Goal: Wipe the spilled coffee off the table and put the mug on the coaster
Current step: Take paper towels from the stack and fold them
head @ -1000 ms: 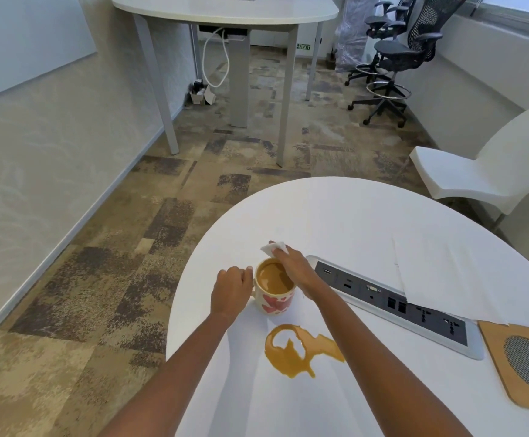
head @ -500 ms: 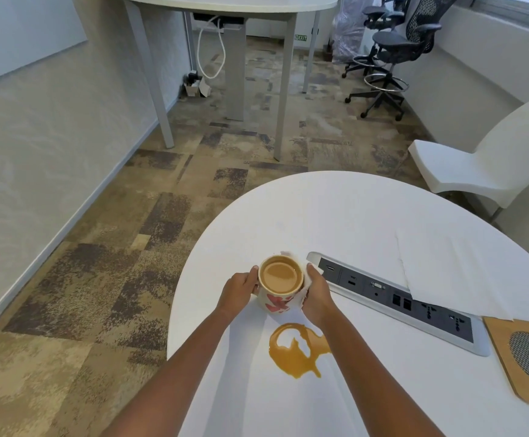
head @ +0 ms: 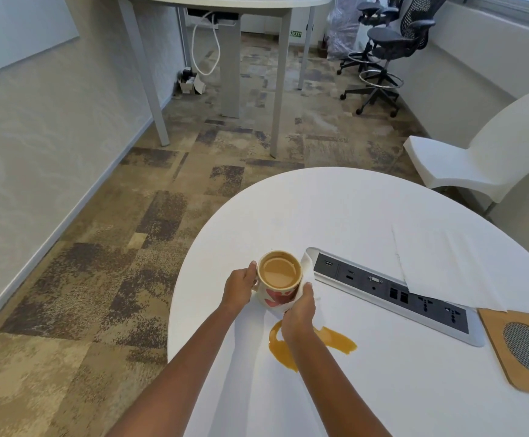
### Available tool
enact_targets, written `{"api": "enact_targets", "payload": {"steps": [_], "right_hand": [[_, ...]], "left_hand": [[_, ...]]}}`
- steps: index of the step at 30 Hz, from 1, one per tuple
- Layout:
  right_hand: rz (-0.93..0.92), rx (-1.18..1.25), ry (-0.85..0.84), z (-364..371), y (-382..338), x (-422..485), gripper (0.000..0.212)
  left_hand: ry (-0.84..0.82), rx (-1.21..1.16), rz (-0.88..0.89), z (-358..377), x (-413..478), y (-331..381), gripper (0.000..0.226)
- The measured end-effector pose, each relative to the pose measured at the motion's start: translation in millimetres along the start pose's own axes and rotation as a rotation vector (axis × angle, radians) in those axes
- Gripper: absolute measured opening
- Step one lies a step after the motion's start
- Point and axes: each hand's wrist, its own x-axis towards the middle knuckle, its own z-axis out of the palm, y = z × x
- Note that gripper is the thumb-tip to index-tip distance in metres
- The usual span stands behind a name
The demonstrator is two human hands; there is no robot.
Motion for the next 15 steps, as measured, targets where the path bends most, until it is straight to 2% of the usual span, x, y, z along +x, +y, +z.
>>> {"api": "enact_targets", "payload": {"steps": [7, 15], "right_hand": [[-0.021, 0.119, 0.104, 11, 16, -16, 0.044], [-0.027, 0.035, 0.252, 25, 27, -28, 0.041]], "left_hand": [[-0.046, 0.001, -0.052, -3, 3, 1, 0.042], [-0.081, 0.152, -0.038, -7, 7, 3, 0.050]]}}
